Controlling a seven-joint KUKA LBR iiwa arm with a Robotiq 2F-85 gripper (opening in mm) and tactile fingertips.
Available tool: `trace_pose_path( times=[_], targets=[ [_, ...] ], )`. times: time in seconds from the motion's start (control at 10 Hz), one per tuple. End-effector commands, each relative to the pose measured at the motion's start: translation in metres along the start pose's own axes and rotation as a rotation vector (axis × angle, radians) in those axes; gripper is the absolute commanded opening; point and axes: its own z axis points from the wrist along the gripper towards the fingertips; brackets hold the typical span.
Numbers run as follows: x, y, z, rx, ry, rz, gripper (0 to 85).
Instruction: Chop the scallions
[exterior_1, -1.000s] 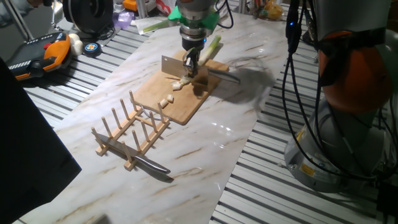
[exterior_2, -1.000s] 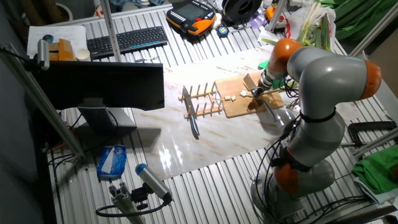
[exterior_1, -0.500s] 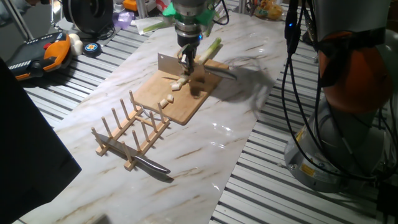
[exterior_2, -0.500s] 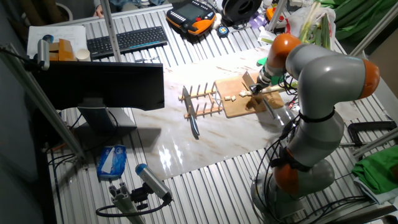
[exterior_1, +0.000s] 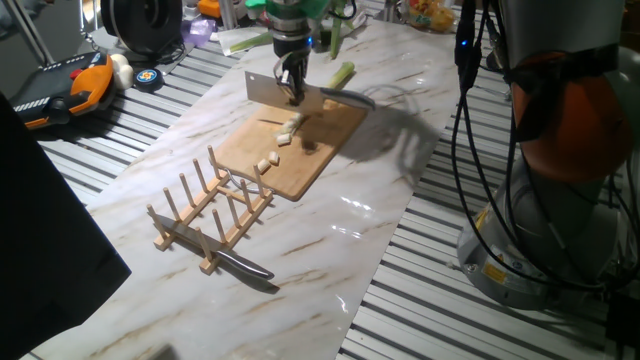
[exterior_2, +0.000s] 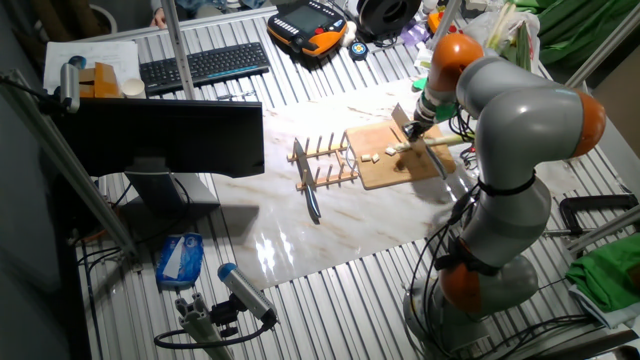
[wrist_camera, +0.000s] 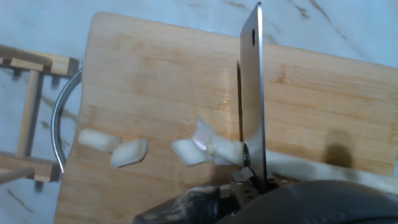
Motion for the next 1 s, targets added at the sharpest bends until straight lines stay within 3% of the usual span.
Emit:
trace_pose_path(
  times=[0.0, 0.4, 0.9],
  targets=[
    [-0.001, 0.0, 0.001, 0.0, 0.001, 0.001, 0.7],
    [-0.008, -0.006, 0.017, 0.001, 0.02, -0.005, 0.7],
    [-0.007, -0.006, 0.019, 0.026, 0.04, 0.001, 0.7]
  ],
)
